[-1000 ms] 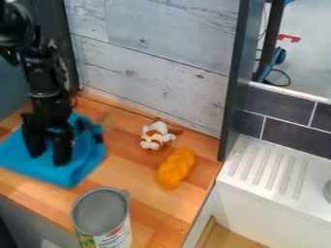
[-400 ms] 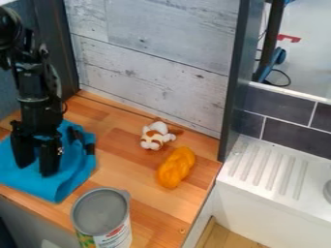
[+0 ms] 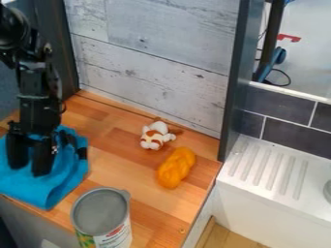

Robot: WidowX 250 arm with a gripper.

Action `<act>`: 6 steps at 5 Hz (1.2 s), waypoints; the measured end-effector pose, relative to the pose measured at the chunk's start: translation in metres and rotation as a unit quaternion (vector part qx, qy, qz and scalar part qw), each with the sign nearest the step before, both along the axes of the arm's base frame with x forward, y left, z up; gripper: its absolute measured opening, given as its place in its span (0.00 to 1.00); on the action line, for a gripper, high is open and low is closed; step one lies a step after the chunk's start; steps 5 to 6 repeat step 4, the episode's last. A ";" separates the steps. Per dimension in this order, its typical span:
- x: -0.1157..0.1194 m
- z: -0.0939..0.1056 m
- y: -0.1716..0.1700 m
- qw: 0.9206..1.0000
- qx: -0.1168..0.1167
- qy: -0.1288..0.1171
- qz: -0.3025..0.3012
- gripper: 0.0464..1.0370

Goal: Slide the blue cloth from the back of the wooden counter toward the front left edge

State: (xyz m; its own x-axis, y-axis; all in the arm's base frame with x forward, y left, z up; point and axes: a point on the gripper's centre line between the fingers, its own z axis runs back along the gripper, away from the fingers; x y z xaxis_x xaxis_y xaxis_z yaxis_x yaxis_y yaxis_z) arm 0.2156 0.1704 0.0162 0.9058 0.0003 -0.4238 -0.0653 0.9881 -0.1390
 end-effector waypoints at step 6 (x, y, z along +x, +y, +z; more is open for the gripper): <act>0.020 0.114 -0.055 0.974 0.028 -0.210 -0.079 0.96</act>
